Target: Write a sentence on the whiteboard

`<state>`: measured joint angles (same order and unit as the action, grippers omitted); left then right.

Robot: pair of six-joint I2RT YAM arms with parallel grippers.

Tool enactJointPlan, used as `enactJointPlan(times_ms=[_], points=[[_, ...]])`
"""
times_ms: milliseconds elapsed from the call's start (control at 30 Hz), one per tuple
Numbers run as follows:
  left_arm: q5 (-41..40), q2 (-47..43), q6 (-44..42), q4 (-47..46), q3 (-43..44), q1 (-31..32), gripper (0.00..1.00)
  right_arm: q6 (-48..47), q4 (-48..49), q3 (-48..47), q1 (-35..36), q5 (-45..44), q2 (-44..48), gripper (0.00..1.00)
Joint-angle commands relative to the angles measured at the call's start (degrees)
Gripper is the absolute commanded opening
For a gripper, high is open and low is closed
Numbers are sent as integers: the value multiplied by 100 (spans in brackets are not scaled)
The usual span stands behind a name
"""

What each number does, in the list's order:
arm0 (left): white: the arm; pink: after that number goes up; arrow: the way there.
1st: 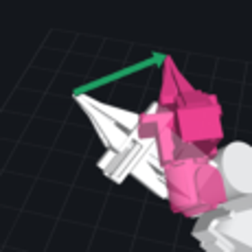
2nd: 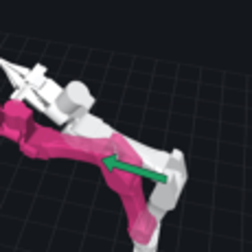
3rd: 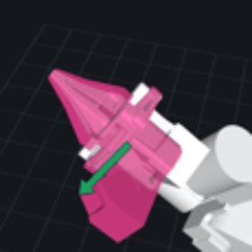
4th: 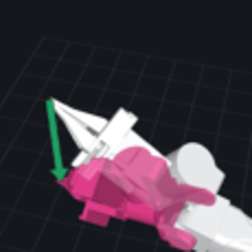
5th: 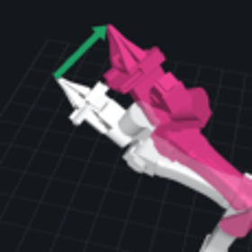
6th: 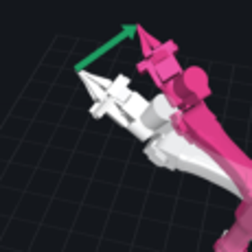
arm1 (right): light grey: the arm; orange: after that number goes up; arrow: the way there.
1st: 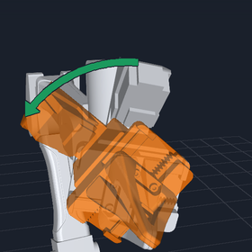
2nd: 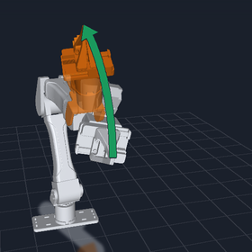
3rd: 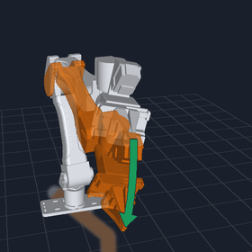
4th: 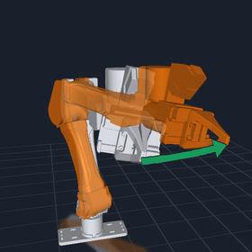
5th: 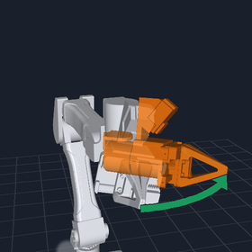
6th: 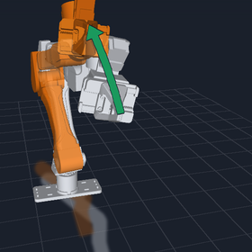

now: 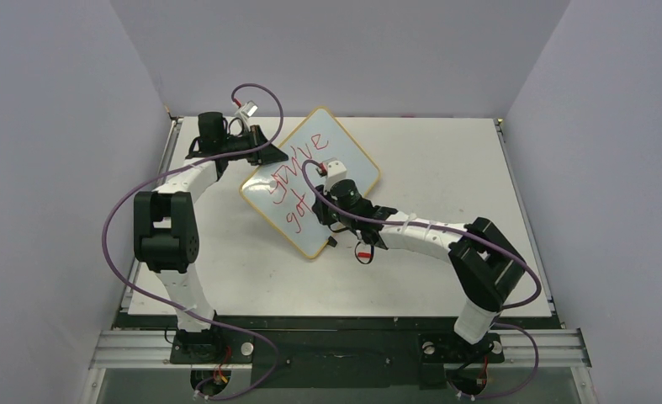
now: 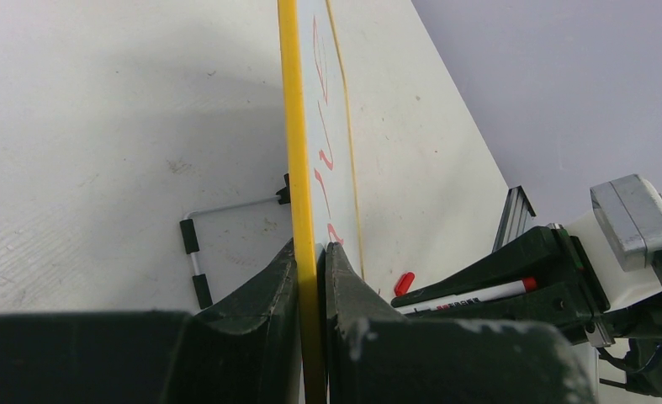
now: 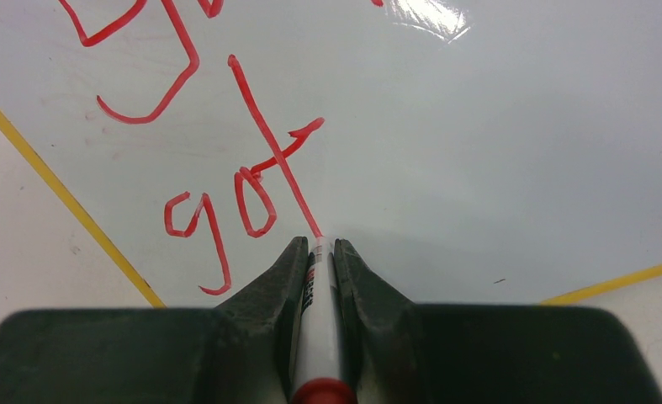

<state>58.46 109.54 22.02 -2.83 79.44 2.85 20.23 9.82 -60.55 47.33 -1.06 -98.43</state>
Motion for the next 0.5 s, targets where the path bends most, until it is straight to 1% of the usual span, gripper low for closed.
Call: enactJointPlan(times_ms=[0,233,467], points=[[-99,-53,-621,-780,92,104,0,15,-71,88,-11,-214,131,0],[-98,-64,-615,-789,97,103,0,-48,-157,-107,-111,-239,75,0],[-99,-61,-611,-806,86,103,0,-101,-237,-547,-178,-191,-177,0]])
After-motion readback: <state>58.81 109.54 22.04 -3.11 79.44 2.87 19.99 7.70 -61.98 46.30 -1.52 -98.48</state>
